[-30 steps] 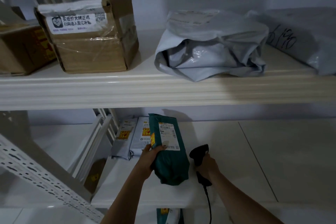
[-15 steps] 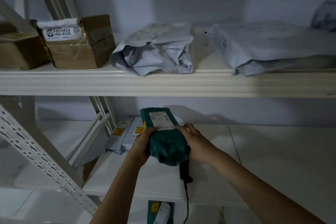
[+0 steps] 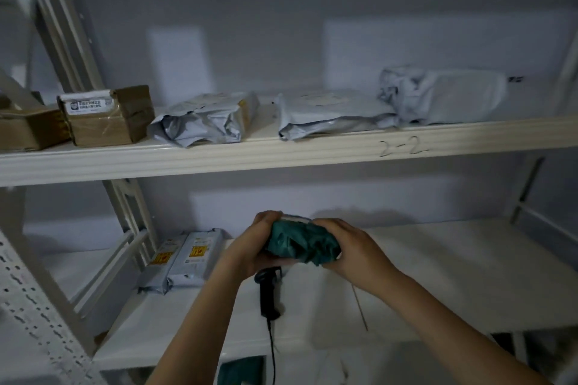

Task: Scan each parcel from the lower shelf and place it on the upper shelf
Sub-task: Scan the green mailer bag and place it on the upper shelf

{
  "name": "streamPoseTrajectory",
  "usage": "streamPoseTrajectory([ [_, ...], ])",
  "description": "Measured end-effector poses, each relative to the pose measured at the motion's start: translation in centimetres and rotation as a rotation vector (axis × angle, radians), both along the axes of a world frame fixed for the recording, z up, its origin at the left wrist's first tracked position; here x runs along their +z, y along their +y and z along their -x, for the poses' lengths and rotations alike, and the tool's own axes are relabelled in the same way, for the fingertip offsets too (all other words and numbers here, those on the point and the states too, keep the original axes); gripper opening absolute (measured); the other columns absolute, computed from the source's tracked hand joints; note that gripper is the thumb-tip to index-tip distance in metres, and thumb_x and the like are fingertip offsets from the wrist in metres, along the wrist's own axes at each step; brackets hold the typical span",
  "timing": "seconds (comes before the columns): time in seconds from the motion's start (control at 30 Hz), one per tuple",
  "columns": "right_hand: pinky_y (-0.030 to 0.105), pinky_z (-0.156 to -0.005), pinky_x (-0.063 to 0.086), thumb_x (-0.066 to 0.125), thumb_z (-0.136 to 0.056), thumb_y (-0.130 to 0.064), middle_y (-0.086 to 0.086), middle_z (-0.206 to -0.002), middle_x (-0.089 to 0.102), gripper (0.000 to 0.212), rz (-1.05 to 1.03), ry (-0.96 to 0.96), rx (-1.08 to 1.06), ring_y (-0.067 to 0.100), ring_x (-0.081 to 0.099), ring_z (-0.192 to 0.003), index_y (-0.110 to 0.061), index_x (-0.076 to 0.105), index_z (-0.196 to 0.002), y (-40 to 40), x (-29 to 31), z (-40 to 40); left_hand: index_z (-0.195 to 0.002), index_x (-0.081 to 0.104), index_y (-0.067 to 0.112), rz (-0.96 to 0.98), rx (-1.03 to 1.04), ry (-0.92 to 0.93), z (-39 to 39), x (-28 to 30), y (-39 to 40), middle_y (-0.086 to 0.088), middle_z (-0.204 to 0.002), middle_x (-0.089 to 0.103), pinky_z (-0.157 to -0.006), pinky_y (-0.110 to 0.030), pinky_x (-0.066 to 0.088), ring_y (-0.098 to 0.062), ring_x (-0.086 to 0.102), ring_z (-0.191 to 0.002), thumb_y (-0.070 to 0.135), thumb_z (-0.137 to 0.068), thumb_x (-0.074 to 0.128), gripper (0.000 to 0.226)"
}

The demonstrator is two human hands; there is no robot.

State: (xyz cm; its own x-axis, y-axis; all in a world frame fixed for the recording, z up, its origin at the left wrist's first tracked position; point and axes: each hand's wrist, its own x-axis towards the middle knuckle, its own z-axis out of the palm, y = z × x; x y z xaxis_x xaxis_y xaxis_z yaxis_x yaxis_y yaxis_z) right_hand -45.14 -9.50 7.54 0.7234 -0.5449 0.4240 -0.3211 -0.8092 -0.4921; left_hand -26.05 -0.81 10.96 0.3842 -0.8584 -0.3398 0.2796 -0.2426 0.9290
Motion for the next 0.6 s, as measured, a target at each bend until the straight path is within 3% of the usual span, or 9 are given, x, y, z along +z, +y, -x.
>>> streamPoseTrajectory([
  [0.1, 0.036, -0.093, 0.053, 0.080, -0.076, -0.023, -0.003, -0.125, 0.064, 0.062, -0.058, -0.010, -0.083, 0.016, 0.062, -0.110, -0.029, 0.057, -0.134, 1.7, 2.2, 4.6, -0.130, 0.044, 0.028, -0.078, -0.128, -0.222, 3.6, 1.4, 1.5, -0.021, -0.112, 0.067, -0.063, -0.044, 0.062, -0.037, 0.071, -0.094, 0.049, -0.100, 0.044, 0.037],
  [0.17, 0.035, -0.091, 0.054, 0.080, -0.075, -0.021, -0.003, -0.119, 0.067, 0.061, -0.066, 0.012, -0.123, 0.015, 0.063, -0.106, -0.029, 0.058, -0.131, 2.6, 3.6, 7.6, -0.131, 0.039, 0.037, -0.094, -0.165, -0.546, 5.9, 2.5, 2.7, -0.017, -0.110, 0.065, -0.064, -0.042, 0.063, -0.034, 0.072, -0.090, 0.030, -0.104, 0.038, 0.028],
  [0.23, 0.034, -0.088, 0.055, 0.081, -0.075, -0.024, -0.005, -0.113, 0.068, 0.057, -0.073, 0.038, -0.150, 0.013, 0.064, -0.102, -0.029, 0.060, -0.129, 3.1, 5.4, 10.5, -0.131, 0.040, 0.041, -0.064, -0.207, -0.874, 8.2, 3.6, 3.5, -0.011, -0.115, 0.061, -0.069, -0.036, 0.063, -0.030, 0.069, -0.089, 0.008, -0.100, 0.042, 0.046],
  [0.3, 0.032, -0.085, 0.056, 0.081, -0.075, -0.027, -0.007, -0.110, 0.070, 0.055, -0.084, 0.087, -0.167, 0.011, 0.065, -0.099, -0.029, 0.061, -0.126, 3.2, 7.4, 13.2, -0.134, 0.041, 0.042, 0.095, -0.244, -1.075, 11.0, 4.8, 4.1, -0.005, -0.120, 0.052, -0.080, -0.029, 0.058, -0.022, 0.063, -0.096, 0.001, -0.090, 0.055, 0.062],
  [0.4, 0.034, -0.084, 0.058, 0.080, -0.072, -0.027, -0.009, -0.108, 0.070, 0.056, -0.074, 0.153, -0.181, 0.010, 0.066, -0.096, -0.031, 0.062, -0.125, 2.5, 9.8, 17.2, -0.137, 0.043, 0.039, 0.288, -0.308, -1.223, 16.1, 6.6, 4.1, 0.004, -0.125, 0.047, -0.094, -0.026, 0.051, -0.014, 0.056, -0.103, 0.009, -0.080, 0.072, 0.071],
  [0.6, 0.037, -0.084, 0.058, 0.078, -0.072, -0.021, -0.008, -0.106, 0.069, 0.055, -0.071, 0.175, -0.198, 0.012, 0.065, -0.094, -0.032, 0.061, -0.123, -0.9, 13.0, 25.6, -0.120, 0.054, 0.032, 0.359, -0.166, -1.328, 25.5, 9.1, 0.2, 0.004, -0.113, 0.060, -0.081, -0.042, 0.057, -0.019, 0.062, -0.094, 0.021, -0.076, 0.077, 0.050],
])
